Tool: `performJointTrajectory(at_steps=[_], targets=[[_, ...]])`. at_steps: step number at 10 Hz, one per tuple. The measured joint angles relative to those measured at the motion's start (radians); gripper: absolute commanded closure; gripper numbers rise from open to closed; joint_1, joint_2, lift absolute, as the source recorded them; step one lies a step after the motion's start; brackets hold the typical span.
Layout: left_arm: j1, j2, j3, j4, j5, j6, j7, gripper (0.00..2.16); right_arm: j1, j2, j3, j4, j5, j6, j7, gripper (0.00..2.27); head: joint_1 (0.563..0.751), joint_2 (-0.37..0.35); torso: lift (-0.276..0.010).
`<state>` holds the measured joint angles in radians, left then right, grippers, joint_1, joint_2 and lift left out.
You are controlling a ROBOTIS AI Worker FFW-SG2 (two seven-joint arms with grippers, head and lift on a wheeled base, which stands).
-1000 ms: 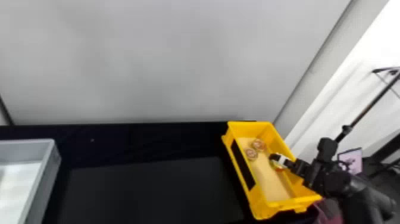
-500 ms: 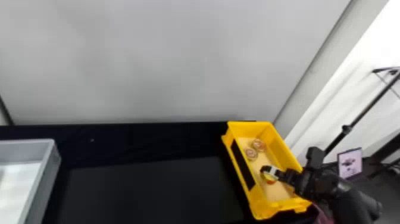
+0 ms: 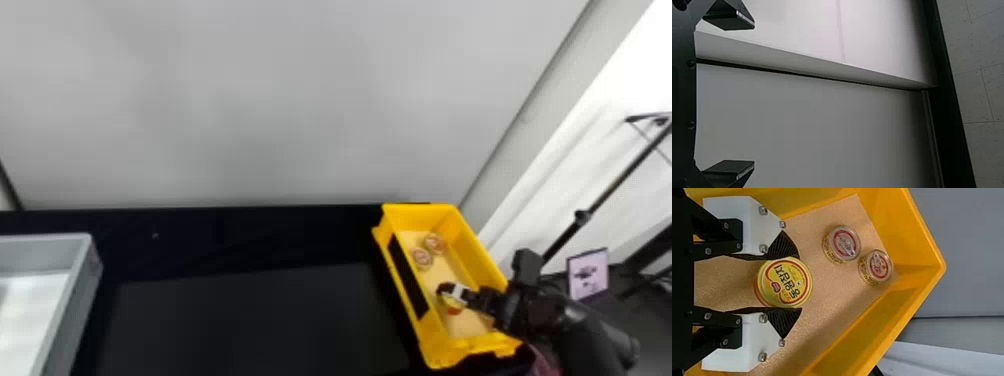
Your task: Pick up the round yellow can and place it in the yellow rectangular box
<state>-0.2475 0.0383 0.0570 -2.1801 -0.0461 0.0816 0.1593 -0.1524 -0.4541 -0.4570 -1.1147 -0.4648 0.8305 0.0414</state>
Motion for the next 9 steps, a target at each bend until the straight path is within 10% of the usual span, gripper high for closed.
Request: performJointTrajectory(at_steps=[6, 9], targets=[[-0.003, 0.0, -0.003, 0.003, 0.0, -0.003, -0.003, 0.05, -0.007, -0.002, 0.016, 0.018, 0.0, 0.014, -0.002, 0.71, 0.747, -0.348, -0.001], [-0.003, 0.0, -0.003, 0.004, 0.0, -0.005, -0.003, 0.05, -0.008, 0.001, 0.017, 0.023, -0.008, 0.024, -0.012, 0.03, 0.747, -0.348, -0.001]])
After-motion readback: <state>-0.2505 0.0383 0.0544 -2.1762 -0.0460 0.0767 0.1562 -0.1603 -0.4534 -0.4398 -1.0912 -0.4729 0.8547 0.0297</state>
